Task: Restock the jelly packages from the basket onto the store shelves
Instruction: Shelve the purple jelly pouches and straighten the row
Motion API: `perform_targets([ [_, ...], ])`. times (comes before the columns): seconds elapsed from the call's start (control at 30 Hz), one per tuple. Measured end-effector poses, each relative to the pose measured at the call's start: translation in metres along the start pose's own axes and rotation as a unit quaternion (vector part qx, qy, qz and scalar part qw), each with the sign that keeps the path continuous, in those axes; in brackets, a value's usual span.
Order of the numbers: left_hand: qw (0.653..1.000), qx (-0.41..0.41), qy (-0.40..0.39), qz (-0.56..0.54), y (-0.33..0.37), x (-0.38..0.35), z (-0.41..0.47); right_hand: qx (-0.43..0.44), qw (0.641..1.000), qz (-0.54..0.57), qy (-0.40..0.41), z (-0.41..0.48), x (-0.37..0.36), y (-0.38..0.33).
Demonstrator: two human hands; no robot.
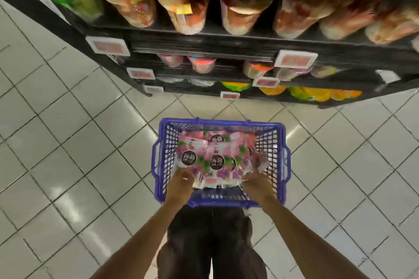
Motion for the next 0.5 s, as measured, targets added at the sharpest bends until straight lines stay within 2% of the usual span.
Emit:
perform_targets([
  [0.1,0.999,0.026,0.031,0.001,-0.03,-0.033,0.052,0.022,0.997,-0.067,0.014,0.061,-0.028,0.008],
  [0.3,0.997,0.062,0.042,0.031,-0.069,-0.078,0.137,0.01,0.999,-0.014,0.029,0.151,-0.078,0.033],
  [0.43,0.971,0.08,0.036,0.223,-0.087,-0.106,0.163,-0.02,0.998,0.033,0.05,0.181,-0.105,0.046],
  [0.5,0.966,0.112,0.042,0.227,-0.094,-0.114,0.168,-0.046,0.995,0.086,0.007,0.19,-0.118,0.053],
])
Point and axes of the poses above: each hand's wrist, its own z-axis towards the middle knuckle, its own x-axis out of the back of the hand, y = z × x, the point moved 3 cm from there along z, towards the middle knuckle, and after that the axes turned 10 degrees about z, right-handed, at the moved point
